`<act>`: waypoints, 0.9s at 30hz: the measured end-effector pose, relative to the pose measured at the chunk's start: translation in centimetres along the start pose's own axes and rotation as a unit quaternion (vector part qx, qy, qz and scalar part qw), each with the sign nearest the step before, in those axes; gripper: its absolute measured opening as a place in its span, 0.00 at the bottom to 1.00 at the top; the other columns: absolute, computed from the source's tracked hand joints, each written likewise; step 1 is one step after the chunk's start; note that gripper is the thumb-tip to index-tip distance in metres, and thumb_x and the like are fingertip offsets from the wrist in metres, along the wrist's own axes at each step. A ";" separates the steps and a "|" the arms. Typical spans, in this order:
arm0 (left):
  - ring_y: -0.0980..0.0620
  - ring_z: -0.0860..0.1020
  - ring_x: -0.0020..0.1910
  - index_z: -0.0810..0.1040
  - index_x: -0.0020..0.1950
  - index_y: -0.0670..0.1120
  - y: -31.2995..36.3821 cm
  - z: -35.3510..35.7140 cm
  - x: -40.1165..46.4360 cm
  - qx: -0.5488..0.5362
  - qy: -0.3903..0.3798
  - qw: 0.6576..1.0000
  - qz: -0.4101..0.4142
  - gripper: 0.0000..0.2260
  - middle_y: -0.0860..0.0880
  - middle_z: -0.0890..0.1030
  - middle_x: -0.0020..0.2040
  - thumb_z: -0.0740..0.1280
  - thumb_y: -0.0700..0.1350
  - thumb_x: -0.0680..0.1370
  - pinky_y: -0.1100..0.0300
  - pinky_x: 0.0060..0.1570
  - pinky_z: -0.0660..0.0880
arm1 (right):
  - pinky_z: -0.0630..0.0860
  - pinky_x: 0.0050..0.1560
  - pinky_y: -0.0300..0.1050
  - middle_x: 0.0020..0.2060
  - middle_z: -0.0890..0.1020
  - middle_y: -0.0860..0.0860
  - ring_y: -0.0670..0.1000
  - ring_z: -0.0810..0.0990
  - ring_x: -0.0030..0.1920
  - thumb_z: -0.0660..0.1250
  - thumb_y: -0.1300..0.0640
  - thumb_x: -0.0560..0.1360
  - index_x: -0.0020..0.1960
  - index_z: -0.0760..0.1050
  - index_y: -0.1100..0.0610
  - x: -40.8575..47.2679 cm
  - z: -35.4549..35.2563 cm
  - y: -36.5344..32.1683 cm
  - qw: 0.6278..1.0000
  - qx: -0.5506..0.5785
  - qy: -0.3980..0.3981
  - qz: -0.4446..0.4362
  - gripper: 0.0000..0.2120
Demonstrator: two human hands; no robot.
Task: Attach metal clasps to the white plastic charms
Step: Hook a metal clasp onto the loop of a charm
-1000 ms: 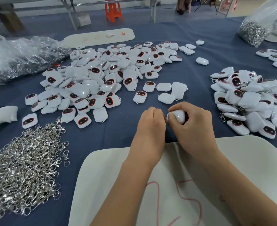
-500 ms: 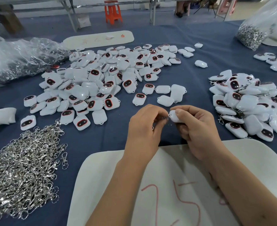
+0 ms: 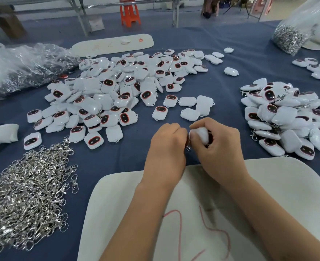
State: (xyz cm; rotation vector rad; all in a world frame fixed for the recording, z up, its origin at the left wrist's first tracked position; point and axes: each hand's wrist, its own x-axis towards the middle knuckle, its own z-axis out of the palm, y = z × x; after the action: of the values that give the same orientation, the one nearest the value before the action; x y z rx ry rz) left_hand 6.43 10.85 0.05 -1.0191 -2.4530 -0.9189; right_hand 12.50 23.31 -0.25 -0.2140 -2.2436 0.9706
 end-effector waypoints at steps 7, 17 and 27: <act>0.52 0.76 0.38 0.80 0.40 0.47 -0.5 0.6 -0.2 -0.225 0.070 0.962 -0.138 0.09 0.53 0.80 0.38 0.73 0.33 0.73 0.62 0.40 0.74 | 0.68 0.27 0.37 0.28 0.76 0.44 0.45 0.69 0.26 0.67 0.66 0.81 0.50 0.82 0.59 0.3 0.6 0.3 0.937 0.303 0.013 0.176 0.06; 0.57 0.82 0.41 0.84 0.46 0.43 -0.2 -0.3 0.3 -0.492 0.080 0.845 -0.195 0.08 0.52 0.85 0.40 0.73 0.31 0.76 0.67 0.44 0.76 | 0.63 0.25 0.33 0.36 0.81 0.50 0.43 0.67 0.27 0.65 0.59 0.80 0.53 0.83 0.58 0.7 0.1 0.4 0.822 0.513 -0.080 0.236 0.08; 0.55 0.80 0.39 0.81 0.44 0.49 0.2 0.1 0.0 -0.349 0.129 0.902 -0.220 0.07 0.54 0.83 0.38 0.76 0.38 0.75 0.68 0.39 0.74 | 0.63 0.23 0.34 0.30 0.76 0.49 0.45 0.68 0.25 0.68 0.64 0.81 0.49 0.78 0.58 0.4 0.5 -0.2 0.858 0.436 0.004 0.272 0.03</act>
State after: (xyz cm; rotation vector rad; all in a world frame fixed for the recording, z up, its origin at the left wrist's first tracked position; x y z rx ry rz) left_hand 6.57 11.03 0.09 -0.4498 -2.1780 -2.0347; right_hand 11.88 23.02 -0.16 -0.4385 -1.5226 2.1660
